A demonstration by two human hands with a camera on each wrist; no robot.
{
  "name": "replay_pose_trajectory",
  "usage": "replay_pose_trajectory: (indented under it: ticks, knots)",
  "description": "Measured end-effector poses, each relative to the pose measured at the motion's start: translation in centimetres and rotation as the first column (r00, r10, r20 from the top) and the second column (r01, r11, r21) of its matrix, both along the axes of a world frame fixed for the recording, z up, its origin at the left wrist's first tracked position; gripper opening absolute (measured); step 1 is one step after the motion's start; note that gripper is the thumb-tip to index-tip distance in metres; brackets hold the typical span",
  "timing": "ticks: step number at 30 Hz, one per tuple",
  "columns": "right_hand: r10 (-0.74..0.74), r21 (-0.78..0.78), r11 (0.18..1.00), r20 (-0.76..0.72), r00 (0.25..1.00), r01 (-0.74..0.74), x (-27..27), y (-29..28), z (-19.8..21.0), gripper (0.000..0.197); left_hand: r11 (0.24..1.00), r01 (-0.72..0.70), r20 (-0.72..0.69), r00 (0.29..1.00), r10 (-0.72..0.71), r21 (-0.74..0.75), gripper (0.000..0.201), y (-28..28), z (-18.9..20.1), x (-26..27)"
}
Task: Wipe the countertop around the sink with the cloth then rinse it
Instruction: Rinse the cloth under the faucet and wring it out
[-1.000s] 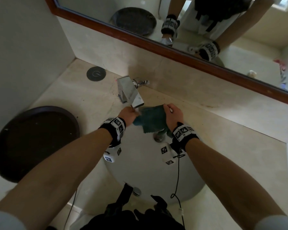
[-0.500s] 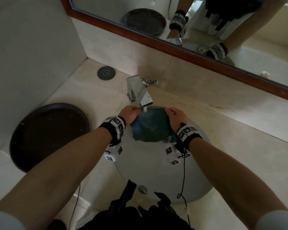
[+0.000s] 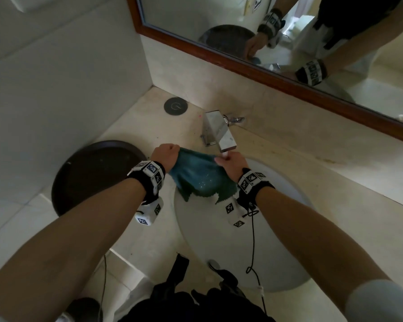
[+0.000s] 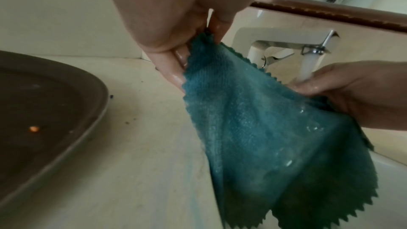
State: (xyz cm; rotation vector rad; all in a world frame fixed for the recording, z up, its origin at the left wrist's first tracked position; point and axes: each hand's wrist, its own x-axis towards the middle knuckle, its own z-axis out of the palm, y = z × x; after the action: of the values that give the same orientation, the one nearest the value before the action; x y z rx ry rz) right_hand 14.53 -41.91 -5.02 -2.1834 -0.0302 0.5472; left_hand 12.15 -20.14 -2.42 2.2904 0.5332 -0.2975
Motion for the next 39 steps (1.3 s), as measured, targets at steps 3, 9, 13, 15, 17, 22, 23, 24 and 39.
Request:
replay_pose_trajectory:
  ticks: [3, 9, 13, 15, 17, 22, 23, 24, 39]
  knots:
    - [0.054, -0.052, 0.997, -0.015, 0.998, -0.055, 0.3, 0.0, 0.3, 0.016, 1.000, 0.005, 0.015, 1.000, -0.005, 0.017, 0.036, 0.4, 0.0, -0.1]
    - [-0.145, -0.080, 0.986, 0.026, 0.989, 0.147, 0.6, -1.8, 0.4, 0.021, 0.998, 0.058, 0.025, 0.998, -0.058, 0.013, 0.031, -1.1, 0.3, -0.2]
    - [-0.284, -0.073, 0.956, -0.004, 0.959, 0.283, 0.6, -3.5, 0.3, 0.027, 0.992, 0.129, 0.018, 0.992, -0.129, -0.004, 0.031, -3.2, -0.1, 0.3]
    - [-0.315, -0.105, 0.943, 0.011, 0.949, 0.315, 0.4, -4.4, 0.4, 0.030, 0.986, 0.165, 0.015, 0.986, -0.165, -0.015, 0.031, -4.2, -0.4, 0.6]
    - [-0.345, -0.133, 0.928, 0.038, 0.938, 0.347, 0.2, -5.7, 0.4, 0.033, 0.979, 0.202, 0.007, 0.979, -0.202, -0.030, 0.032, -5.3, -0.7, 1.1]
    - [-0.375, -0.188, 0.904, 0.081, 0.924, 0.383, 0.1, -9.4, 0.2, 0.034, 0.959, 0.261, -0.002, 0.965, -0.263, -0.111, 0.037, -8.4, -0.8, 1.7]
    - [-0.383, -0.194, 0.899, 0.089, 0.920, 0.393, 0.1, -10.0, 0.3, 0.033, 0.957, 0.257, 0.002, 0.966, -0.259, -0.136, 0.037, -9.0, -0.8, 1.7]
    - [-0.390, -0.197, 0.894, 0.099, 0.916, 0.402, 0.1, -10.5, 0.4, 0.033, 0.956, 0.242, 0.004, 0.970, -0.244, -0.167, 0.036, -9.6, -0.9, 1.7]
    - [-0.095, -0.158, 0.983, 0.014, 0.995, 0.096, 0.1, -10.3, 1.7, 0.022, 0.966, 0.076, 0.057, 0.996, -0.064, -0.246, 0.035, -8.1, -1.5, 1.3]
